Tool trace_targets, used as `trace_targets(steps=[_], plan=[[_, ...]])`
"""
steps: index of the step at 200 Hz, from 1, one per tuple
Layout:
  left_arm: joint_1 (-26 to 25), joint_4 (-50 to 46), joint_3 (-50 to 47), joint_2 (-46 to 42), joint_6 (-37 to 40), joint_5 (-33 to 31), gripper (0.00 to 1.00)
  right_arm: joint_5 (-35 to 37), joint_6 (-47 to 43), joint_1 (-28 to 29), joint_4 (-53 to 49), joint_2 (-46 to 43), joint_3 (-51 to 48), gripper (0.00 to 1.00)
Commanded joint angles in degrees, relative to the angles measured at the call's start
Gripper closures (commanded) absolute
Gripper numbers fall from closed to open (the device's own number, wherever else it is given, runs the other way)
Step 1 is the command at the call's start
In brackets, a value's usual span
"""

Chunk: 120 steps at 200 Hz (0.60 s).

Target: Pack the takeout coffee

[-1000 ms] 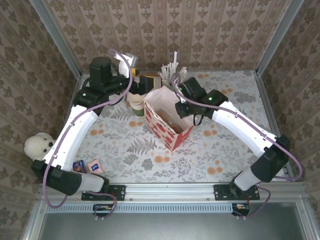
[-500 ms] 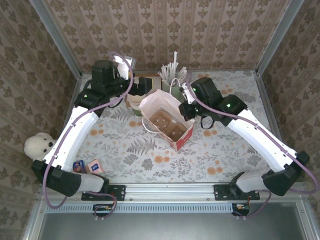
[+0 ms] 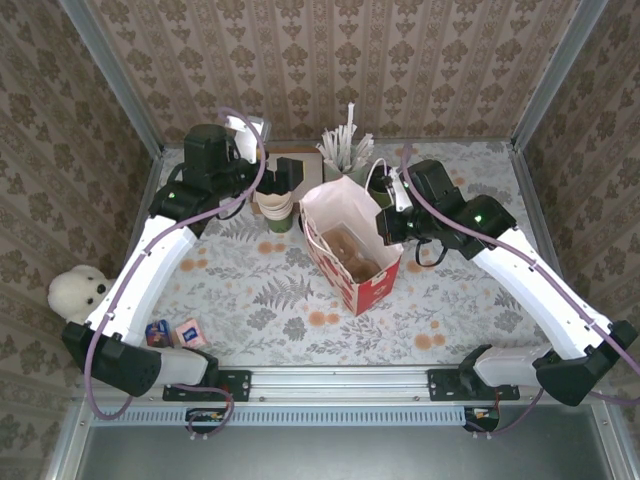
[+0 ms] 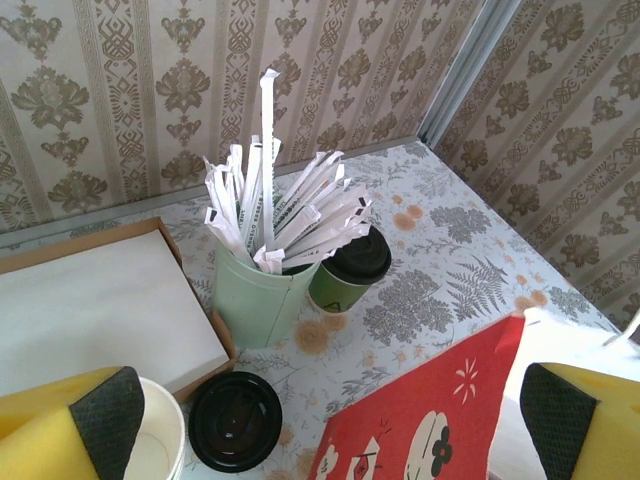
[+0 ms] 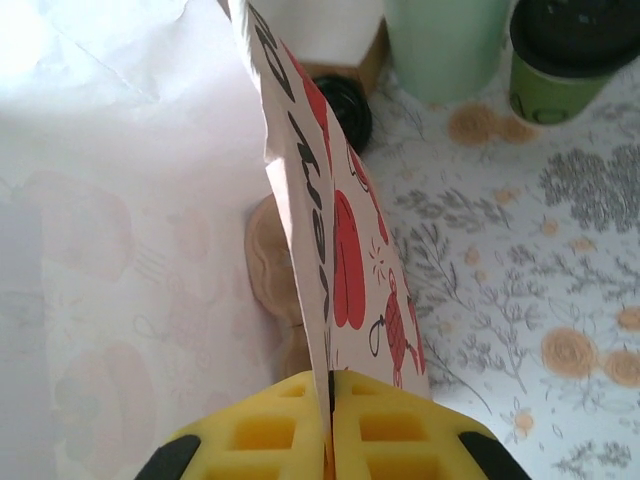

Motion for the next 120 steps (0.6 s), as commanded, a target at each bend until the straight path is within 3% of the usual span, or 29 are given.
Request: trace_targets(steps=[1, 72, 120], plan=[[0.28, -0.43, -0.86, -1.18, -0.99, -0.12, 0.0, 1.01, 2.84, -0.08, -1.77, 1.33, -1.95, 0.91], [0.42, -1.07, -2.14, -0.77, -1.83, 0.23, 0.0, 1.31, 7.39, 1.24, 7.23, 9.88, -1.07, 0.93], [0.54, -1.14, -2.01, 0.1, -2.58, 0.94, 0.0, 3.49, 8.79, 2.04, 7.49, 9.82, 0.21, 0.86]])
